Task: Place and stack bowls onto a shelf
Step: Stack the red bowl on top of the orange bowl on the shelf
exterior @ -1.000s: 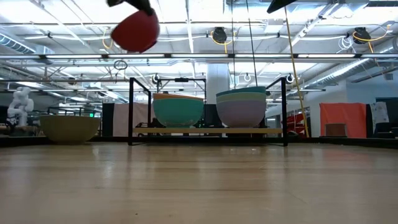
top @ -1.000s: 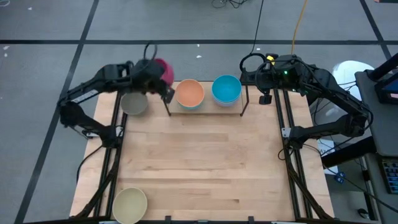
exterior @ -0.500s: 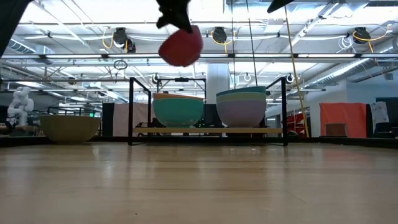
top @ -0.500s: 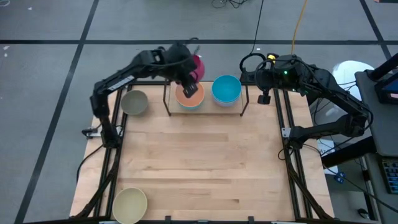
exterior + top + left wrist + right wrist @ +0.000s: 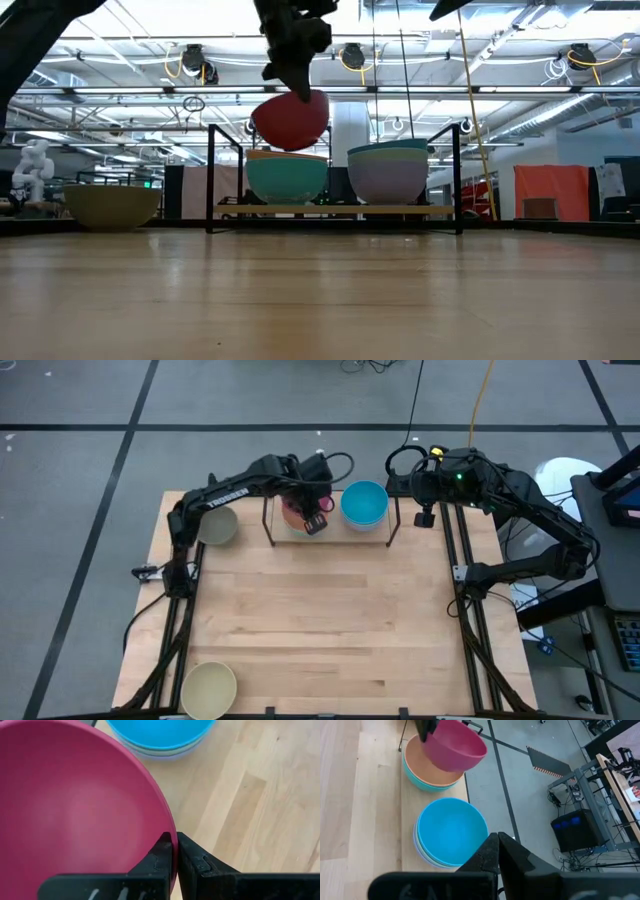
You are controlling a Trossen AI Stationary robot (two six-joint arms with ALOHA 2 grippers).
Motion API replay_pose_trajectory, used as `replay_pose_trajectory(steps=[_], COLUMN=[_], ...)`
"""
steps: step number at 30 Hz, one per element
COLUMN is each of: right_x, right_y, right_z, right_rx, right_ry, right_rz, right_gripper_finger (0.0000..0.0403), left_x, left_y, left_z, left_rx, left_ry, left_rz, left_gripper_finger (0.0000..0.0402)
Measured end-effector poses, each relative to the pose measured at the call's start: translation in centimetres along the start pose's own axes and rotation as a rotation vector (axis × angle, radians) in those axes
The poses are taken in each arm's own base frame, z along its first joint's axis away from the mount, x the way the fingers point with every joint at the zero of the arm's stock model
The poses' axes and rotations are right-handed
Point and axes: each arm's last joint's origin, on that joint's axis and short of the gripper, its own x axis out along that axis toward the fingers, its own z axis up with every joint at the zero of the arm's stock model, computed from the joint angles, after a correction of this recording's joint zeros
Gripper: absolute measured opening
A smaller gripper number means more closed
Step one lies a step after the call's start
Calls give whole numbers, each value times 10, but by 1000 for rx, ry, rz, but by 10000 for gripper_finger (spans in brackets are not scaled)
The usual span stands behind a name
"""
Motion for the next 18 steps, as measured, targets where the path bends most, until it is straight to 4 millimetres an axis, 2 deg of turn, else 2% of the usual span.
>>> replay_pose_trajectory(steps=[5, 12, 18], right_x=[0, 0, 0], right_y=[0, 0, 0], right_z=[0, 0, 0], right_rx=[-1, -3, -4], right_ry=[1, 1, 1], right_rz=[-1, -1, -1], right_gripper_finger=[0, 0, 0], left_x=[6, 18, 38], left_y=[-5, 1, 1], left_z=[0, -6, -15], left_rx=[8, -39, -53], left_ry=[2, 53, 118], left_rz=[12, 63, 58], left_gripper_finger=[10, 10, 10])
